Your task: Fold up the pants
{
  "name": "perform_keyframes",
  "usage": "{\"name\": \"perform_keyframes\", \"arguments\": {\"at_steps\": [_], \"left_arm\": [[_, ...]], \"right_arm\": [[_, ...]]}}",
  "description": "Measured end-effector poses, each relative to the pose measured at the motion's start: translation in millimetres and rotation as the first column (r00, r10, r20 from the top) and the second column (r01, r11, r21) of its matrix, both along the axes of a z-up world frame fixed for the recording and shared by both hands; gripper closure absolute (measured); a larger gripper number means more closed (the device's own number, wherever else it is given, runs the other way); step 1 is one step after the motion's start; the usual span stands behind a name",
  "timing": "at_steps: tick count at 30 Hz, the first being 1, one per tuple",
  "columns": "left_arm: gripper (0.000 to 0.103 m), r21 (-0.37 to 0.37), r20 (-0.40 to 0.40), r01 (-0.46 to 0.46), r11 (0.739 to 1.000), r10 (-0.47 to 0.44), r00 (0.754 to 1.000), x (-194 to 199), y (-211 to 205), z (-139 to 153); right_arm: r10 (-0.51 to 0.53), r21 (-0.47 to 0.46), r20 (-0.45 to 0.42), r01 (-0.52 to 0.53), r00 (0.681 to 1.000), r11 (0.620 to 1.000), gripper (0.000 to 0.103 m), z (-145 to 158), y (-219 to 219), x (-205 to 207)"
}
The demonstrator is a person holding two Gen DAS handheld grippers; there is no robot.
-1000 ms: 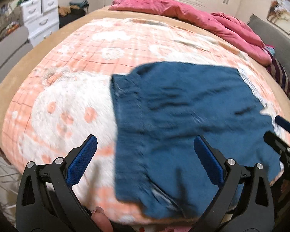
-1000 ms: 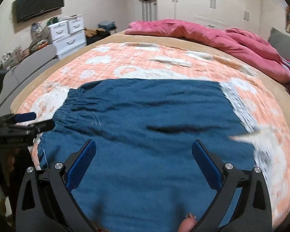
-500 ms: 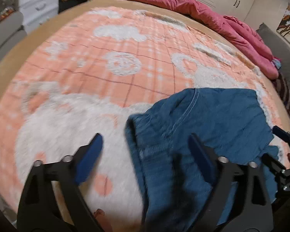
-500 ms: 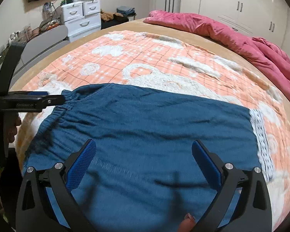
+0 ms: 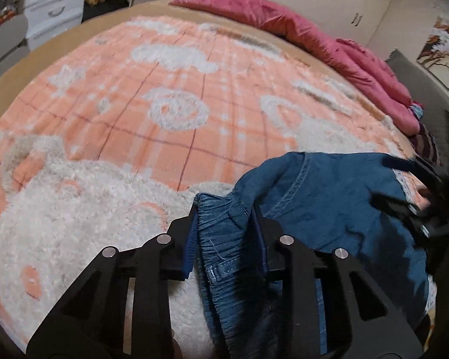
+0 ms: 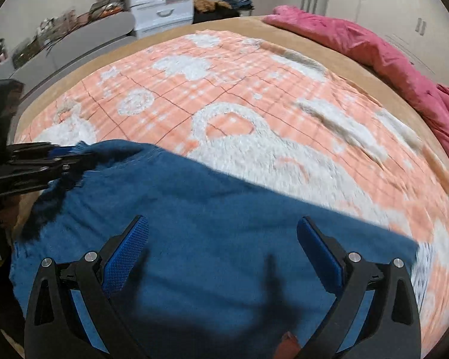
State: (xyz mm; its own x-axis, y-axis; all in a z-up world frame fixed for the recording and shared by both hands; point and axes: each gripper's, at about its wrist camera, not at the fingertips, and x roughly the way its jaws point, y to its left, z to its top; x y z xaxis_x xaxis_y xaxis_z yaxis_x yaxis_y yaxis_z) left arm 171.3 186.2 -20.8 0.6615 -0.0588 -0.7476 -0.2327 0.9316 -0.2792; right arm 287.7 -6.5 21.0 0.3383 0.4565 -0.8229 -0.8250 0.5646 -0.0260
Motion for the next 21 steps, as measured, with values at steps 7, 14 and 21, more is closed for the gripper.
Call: {"name": "perform_keyframes", "arguments": {"at_steps": [7,14,21], "left_arm": [[0.080,0.079,0.082,0.037,0.996,-0.044,0.996,-13.9,-10.9,16.0],[0.080,0.083,0.103,0.055,0.995,-0.063,0.993,-16.8,-8.9,17.7],[0.077,0.034,0.077,0.056,0.998,-0.059,0.995,-12.8,3.7,5.5]], "right_arm": [[0.190,-0.128,0.073,-0.180,0.979,0.975,0.006,-2.5,24.2,17.8],[0.325,-0.224,0.015,-0.313,0.946,0.923,0.047,-27.9,50.7,17.6],[0.314,-0.122,0.088,-0.302,0.945,0.945,0.094,-23.6,41.0,-7.0]]}}
